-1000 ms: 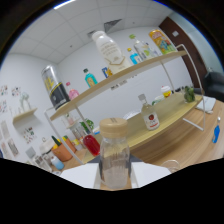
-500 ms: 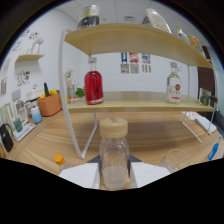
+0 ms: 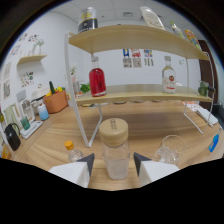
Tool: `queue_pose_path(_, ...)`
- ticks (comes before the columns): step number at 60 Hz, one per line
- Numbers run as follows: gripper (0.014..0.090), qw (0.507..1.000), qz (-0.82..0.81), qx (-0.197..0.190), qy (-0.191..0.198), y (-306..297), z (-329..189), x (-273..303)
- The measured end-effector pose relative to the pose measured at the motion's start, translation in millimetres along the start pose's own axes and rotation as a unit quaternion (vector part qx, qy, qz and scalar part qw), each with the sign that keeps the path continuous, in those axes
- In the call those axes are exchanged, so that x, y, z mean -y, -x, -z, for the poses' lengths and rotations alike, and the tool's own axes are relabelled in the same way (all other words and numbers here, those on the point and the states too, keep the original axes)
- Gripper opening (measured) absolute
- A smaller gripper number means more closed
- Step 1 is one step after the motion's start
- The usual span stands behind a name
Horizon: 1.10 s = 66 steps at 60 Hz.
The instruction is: Make me a cup of Mount Fuji.
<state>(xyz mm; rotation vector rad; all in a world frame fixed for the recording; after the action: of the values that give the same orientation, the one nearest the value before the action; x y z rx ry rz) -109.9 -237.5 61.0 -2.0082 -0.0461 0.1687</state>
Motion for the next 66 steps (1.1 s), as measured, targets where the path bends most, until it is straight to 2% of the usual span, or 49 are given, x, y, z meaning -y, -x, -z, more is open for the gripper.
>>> queue_pose_path(2,0.0867,1.0,-0.003,0.001,0.005,-1.2,5.4,2.2)
queue_pose_path(4,0.0842,1.0,-0.006,0.001,0.008,-3.5,11.7,6.4)
queue_pose_path(10,0.0851,1.0,-0.006,-0.004,0.007,-13.8,37.3,26.8)
queue_pose_path(15,0.0849,1.0,-0.003,-0.025,0.013,-32.0,60.6,42.3)
queue_pose_path(22,0.0848,0.997,-0.009,-0.051,0.054,-57.9,90.4,55.1)
queue_pose_path(23,0.0785,0.997,-0.008,-0.055,0.062,-61.8,94.8,57.1)
queue_pose_path(24,0.0846,0.996,-0.007,-0.058,0.068,-65.0,99.6,59.8)
queue_pose_path(28,0.0846,0.995,-0.004,-0.063,0.081,-73.7,117.7,78.6)
queue_pose_path(33,0.085,0.995,0.004,-0.066,0.075,-80.9,138.4,120.2)
queue_pose_path(36,0.0851,0.996,0.012,-0.068,0.062,-83.8,148.1,151.4)
queue_pose_path(42,0.0855,0.997,0.022,-0.07,0.008,-89.3,160.9,222.3)
queue_pose_path(51,0.0852,0.99,0.041,-0.06,-0.125,-92.6,162.4,329.7)
queue_pose_path(57,0.0852,0.979,0.055,-0.058,-0.19,-97.0,146.2,373.9)
queue_pose_path(62,0.0847,0.976,0.053,-0.049,-0.207,-98.5,123.3,388.2)
queue_pose_path(66,0.0849,0.977,0.054,-0.048,-0.2,-103.3,98.0,386.2)
